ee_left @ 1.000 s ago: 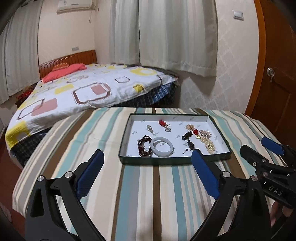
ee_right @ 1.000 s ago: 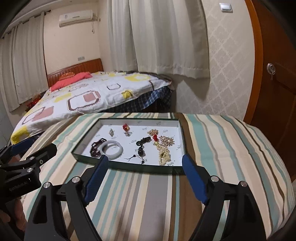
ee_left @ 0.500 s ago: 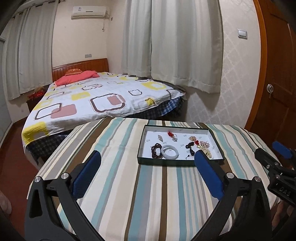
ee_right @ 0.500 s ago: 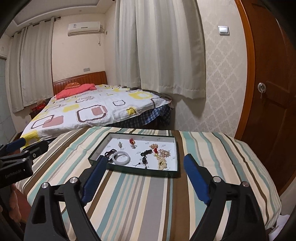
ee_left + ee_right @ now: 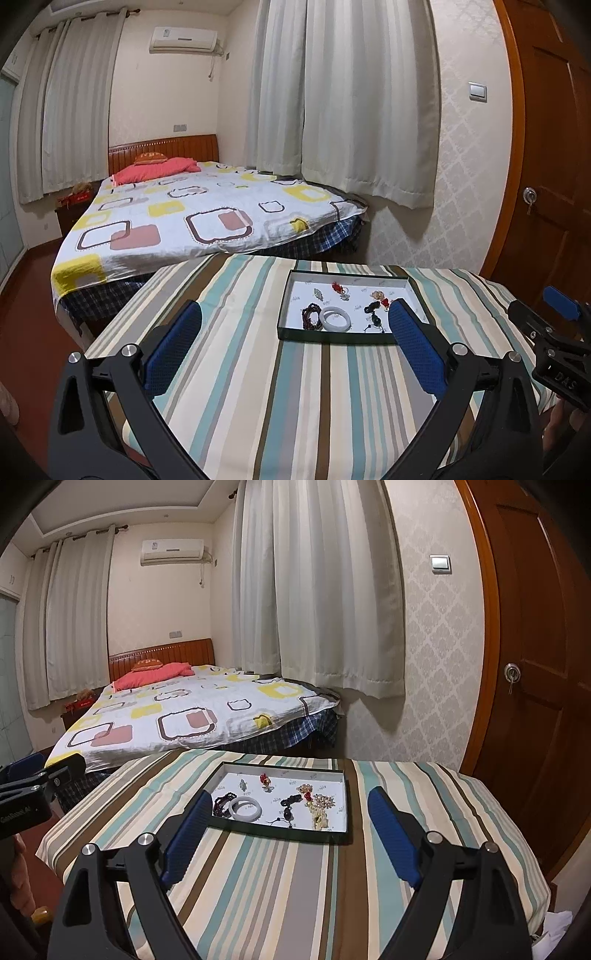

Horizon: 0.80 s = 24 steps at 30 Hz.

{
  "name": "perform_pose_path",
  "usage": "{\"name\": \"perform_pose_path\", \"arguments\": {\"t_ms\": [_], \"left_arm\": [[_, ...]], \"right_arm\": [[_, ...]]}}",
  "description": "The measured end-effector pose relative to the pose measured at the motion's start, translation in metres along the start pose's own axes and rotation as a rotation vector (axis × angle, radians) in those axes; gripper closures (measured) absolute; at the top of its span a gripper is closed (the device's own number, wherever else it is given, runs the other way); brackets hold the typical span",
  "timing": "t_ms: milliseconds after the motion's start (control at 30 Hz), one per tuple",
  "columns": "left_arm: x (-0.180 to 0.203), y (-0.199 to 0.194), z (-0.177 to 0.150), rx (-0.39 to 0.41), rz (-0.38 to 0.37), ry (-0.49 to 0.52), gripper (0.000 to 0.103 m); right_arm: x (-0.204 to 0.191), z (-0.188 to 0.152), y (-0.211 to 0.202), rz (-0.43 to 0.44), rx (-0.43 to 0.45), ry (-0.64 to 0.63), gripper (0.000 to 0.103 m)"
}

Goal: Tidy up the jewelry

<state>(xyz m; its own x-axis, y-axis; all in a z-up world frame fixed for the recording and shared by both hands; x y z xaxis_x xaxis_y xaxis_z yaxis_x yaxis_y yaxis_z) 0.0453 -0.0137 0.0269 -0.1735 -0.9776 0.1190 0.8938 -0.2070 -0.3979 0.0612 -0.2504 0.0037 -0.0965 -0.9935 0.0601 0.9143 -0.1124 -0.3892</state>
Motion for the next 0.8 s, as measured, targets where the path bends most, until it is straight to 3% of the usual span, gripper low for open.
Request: {"name": "perform_pose_path", "arguments": {"t_ms": [800], "left_arm": [[0.004,-0.0042,-0.0008,0.003,-0.009,0.004,0.005]], "right_arm": [[-0.0021,-0.0011,-0.0053,0.001,0.009,0.004,0.019]]}}
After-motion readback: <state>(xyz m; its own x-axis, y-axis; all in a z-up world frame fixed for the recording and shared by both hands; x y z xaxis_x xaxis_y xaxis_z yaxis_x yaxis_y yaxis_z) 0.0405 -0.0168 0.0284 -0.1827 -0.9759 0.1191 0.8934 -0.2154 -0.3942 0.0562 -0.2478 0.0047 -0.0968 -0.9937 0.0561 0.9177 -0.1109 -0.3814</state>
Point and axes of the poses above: each gripper's, at about its wrist camera, not at the fingertips, and y roughly the way its jaws point, x to its right, z to its top, the point moved 1 cm from there along y, roughly the way its jaws point, and after that the axes turned 11 degrees about -z, right-handed, at the moved point
